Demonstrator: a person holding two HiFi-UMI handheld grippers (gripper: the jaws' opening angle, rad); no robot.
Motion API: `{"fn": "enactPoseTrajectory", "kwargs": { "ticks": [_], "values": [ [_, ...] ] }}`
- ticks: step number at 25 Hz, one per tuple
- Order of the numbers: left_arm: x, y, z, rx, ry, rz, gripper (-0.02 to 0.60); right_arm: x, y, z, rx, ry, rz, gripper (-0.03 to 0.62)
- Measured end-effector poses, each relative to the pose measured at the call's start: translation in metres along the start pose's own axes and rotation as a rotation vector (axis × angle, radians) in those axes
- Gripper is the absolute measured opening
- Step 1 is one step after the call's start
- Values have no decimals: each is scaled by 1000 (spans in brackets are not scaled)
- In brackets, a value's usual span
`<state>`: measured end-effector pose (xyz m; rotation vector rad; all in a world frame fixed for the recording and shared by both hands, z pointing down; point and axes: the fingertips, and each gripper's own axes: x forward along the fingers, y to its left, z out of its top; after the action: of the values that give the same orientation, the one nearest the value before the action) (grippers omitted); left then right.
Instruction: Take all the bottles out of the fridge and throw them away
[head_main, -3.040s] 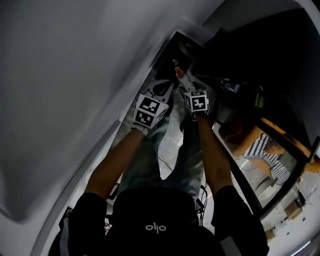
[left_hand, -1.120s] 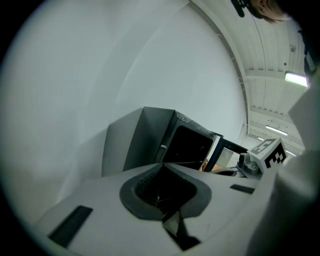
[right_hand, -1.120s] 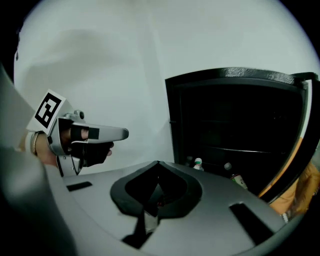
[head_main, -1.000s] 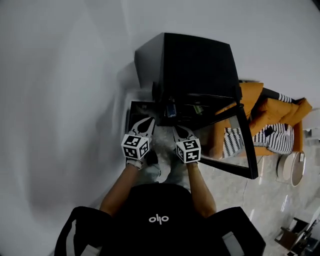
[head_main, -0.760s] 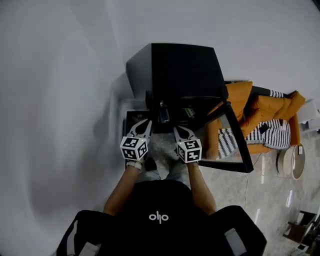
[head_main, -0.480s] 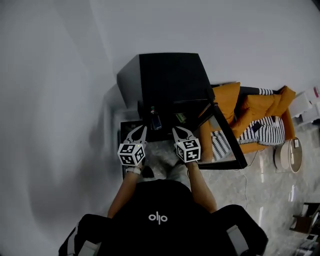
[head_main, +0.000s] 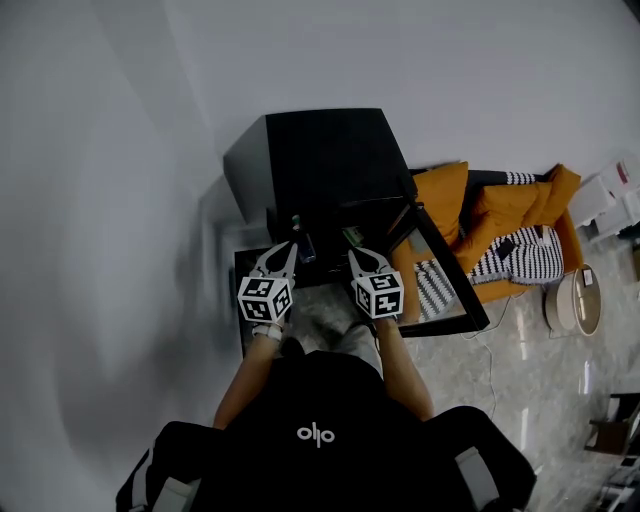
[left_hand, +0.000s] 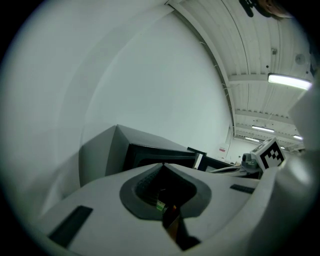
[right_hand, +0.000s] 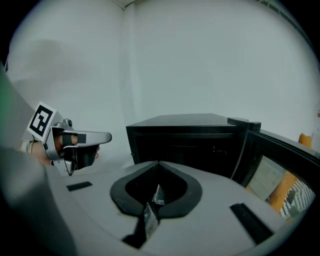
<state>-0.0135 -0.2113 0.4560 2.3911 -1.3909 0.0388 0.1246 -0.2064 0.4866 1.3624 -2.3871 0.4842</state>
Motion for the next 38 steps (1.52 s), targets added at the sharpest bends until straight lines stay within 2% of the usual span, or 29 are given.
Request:
{"fn": "enactPoseTrajectory", "kwargs": {
  "ticks": [5, 17, 25, 31, 32, 35, 38],
  "values": [
    [3, 1, 3, 14, 7, -20, 6, 6, -1, 1, 14, 2, -1, 9],
    [-3, 10, -8, 21, 45, -11, 6, 28, 10, -12, 33, 34, 37, 9],
    [-18, 23, -46, 13, 115, 21, 6, 66, 29, -72, 27, 142, 90, 11],
    [-20, 39, -89, 13, 160, 53, 6, 100, 35, -112, -5, 148, 94, 12],
    [-18, 42, -96, 15, 167, 57, 6, 108, 35, -118, -7, 150, 95, 19],
    [-11, 49, -116, 24, 186, 59, 6, 135, 30, -139, -7, 166, 91, 120],
    [0, 57, -132, 34, 194, 55, 6, 163, 22, -156, -11, 180, 70, 182]
  ]
}}
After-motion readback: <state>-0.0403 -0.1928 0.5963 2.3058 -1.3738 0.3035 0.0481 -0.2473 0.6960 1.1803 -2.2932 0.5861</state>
